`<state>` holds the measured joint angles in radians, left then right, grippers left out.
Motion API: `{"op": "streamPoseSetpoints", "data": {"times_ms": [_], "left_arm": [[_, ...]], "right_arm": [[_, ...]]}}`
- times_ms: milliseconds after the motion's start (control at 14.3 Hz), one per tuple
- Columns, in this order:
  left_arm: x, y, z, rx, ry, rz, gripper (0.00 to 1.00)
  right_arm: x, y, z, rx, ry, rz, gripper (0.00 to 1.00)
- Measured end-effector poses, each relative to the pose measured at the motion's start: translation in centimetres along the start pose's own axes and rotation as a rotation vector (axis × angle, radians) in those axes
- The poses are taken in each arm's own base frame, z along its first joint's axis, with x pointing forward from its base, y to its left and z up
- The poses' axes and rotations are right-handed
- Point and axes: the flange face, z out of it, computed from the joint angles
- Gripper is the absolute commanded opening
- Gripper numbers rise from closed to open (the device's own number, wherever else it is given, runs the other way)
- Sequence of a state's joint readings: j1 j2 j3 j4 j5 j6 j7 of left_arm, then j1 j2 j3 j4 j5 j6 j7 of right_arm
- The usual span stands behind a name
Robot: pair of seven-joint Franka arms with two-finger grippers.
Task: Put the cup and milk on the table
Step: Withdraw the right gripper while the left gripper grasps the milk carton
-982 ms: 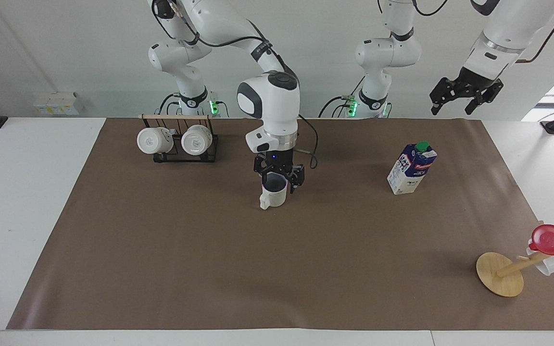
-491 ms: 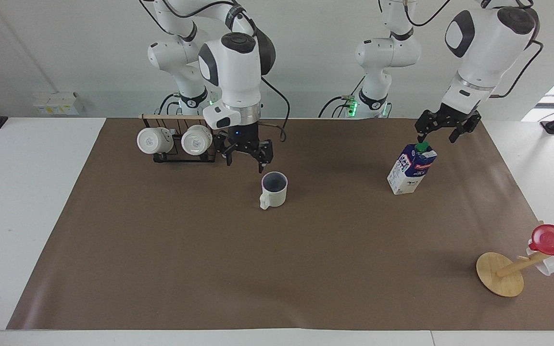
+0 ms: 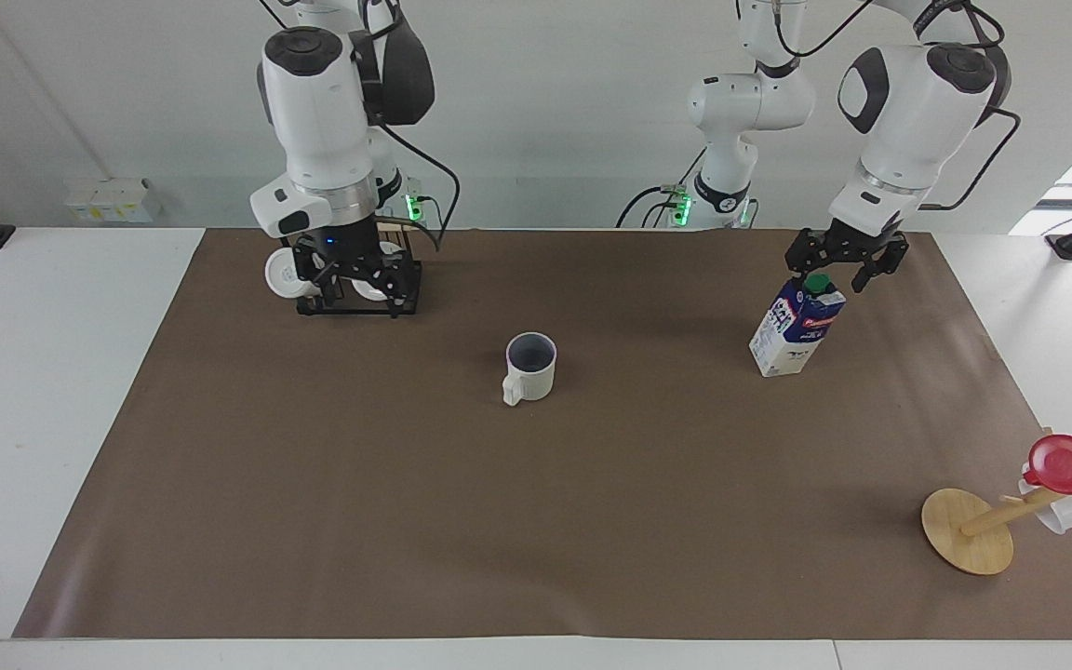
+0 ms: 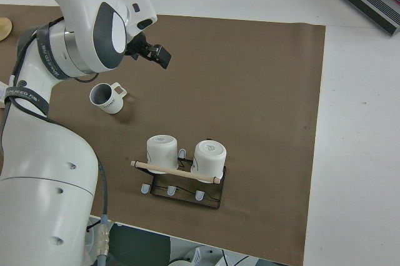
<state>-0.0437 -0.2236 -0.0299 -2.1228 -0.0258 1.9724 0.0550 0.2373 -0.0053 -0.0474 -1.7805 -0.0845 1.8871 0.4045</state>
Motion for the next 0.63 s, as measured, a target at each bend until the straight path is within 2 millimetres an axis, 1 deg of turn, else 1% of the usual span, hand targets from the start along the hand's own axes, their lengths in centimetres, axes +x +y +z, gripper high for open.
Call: {"op": "streamPoseSetpoints", "data": {"times_ms": [210, 351, 491, 631], "left_arm": [[-0.8, -1.0, 1.4, 0.001, 0.008, 0.005, 1.00], [-1.5, -1.3, 2.5, 0.002, 0.011, -0.001, 1.00], [-2.3, -1.5, 3.6, 0.003, 0.015, -0.007, 1.00], [-3.0, -1.6, 4.6, 0.005, 0.022, -0.009, 1.00]], "right_arm": [[1.2, 5.4, -0.9, -0.009, 0.004, -0.026, 1.00], [1.8, 8.1, -1.0, -0.013, 0.006, -0.055, 1.00], [2.3, 10.0, -1.3, -0.015, 0.011, -0.071, 1.00], [2.5, 10.7, -2.6, -0.014, 0.026, -0.070, 1.00]]}}
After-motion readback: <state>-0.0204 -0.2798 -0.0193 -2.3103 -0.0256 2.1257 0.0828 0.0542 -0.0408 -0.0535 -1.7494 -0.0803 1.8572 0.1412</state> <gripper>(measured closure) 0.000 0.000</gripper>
